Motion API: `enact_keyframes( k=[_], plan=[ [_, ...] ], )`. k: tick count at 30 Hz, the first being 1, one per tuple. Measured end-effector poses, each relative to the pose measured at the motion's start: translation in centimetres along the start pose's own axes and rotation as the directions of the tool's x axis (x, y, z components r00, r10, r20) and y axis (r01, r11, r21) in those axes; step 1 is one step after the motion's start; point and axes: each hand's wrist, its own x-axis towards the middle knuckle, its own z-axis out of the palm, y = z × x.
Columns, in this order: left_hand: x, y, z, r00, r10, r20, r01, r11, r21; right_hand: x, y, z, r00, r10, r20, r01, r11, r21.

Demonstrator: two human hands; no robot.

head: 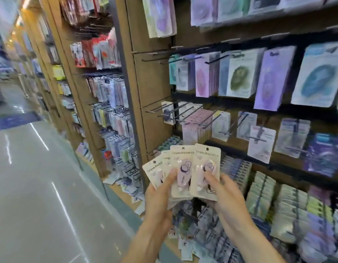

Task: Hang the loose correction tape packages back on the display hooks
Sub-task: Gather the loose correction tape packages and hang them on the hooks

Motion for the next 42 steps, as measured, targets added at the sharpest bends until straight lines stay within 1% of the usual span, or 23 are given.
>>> enact_keyframes(
  k=[3, 6, 8, 10, 13, 16, 18, 20, 22, 23, 25, 27, 30, 33, 36, 39, 42],
  plan=[
    [3.9, 1.0, -2.0, 0.999, -0.017, 0.046, 0.017, 1.000, 0.001, 2.1, 1.5, 2.6, 0.999, -0.014, -0.045, 0.014, 1.000, 0.001],
    [7.2, 1.3, -2.3, 0.985, -0.071, 0.157, 0.060, 0.995, 0.074, 3.0, 2.5, 3.3, 0.977, -0.029, -0.212, 0.037, 0.999, 0.035],
    [8.4, 0.8, -0.9, 0.956, -0.123, 0.266, 0.090, 0.987, 0.134, 2.6, 2.6, 2.4, 0.939, -0.051, -0.340, 0.066, 0.997, 0.031],
    [8.2, -0.3, 1.5, 0.902, -0.191, 0.388, 0.131, 0.976, 0.177, 1.3, 2.1, 0.7, 0.877, -0.074, -0.475, 0.095, 0.995, 0.020],
    [5.6, -2.5, 5.3, 0.778, -0.309, 0.548, 0.220, 0.950, 0.223, -2.3, 1.1, -2.7, 0.747, -0.120, -0.654, 0.169, 0.986, 0.012],
    [2.1, -4.7, 8.0, 0.654, -0.410, 0.636, 0.298, 0.912, 0.282, -6.9, 0.3, -5.4, 0.625, -0.170, -0.762, 0.246, 0.969, -0.014],
    [0.3, -6.0, 9.1, 0.590, -0.450, 0.671, 0.330, 0.892, 0.308, -9.6, 0.0, -6.6, 0.555, -0.197, -0.808, 0.275, 0.960, -0.046],
    [-1.0, -6.9, 9.7, 0.553, -0.471, 0.687, 0.355, 0.879, 0.318, -11.7, -0.2, -7.4, 0.499, -0.221, -0.838, 0.288, 0.954, -0.080],
    [-1.6, -7.4, 10.1, 0.547, -0.479, 0.686, 0.372, 0.874, 0.314, -12.9, -0.6, -8.0, 0.476, -0.242, -0.845, 0.296, 0.949, -0.104],
    [-1.7, -7.4, 10.1, 0.549, -0.480, 0.685, 0.380, 0.873, 0.307, -13.2, -0.8, -8.1, 0.478, -0.248, -0.843, 0.296, 0.949, -0.111],
    [-1.2, -7.1, 10.0, 0.566, -0.467, 0.680, 0.387, 0.878, 0.281, -13.1, -1.2, -7.9, 0.505, -0.265, -0.821, 0.285, 0.950, -0.131],
    [-0.1, -6.2, 9.2, 0.605, -0.444, 0.661, 0.387, 0.889, 0.244, -12.1, -1.4, -7.1, 0.557, -0.280, -0.782, 0.264, 0.952, -0.153],
    [2.8, -4.0, 6.7, 0.688, -0.388, 0.613, 0.353, 0.917, 0.183, -8.8, -1.2, -4.6, 0.661, -0.278, -0.697, 0.248, 0.958, -0.147],
    [6.9, -0.7, 2.8, 0.788, -0.311, 0.531, 0.289, 0.949, 0.128, -4.0, -0.1, -0.4, 0.766, -0.250, -0.593, 0.215, 0.968, -0.131],
    [11.2, 2.9, -1.9, 0.880, -0.239, 0.411, 0.227, 0.971, 0.079, 0.7, 1.4, 5.2, 0.863, -0.212, -0.459, 0.173, 0.977, -0.125],
    [14.9, 6.2, -6.2, 0.932, -0.170, 0.321, 0.165, 0.985, 0.044, 4.5, 2.9, 10.9, 0.920, -0.177, -0.349, 0.144, 0.983, -0.117],
    [17.3, 8.4, -9.2, 0.956, -0.133, 0.262, 0.130, 0.991, 0.030, 7.2, 4.1, 15.3, 0.946, -0.164, -0.279, 0.134, 0.983, -0.122]
  ],
)
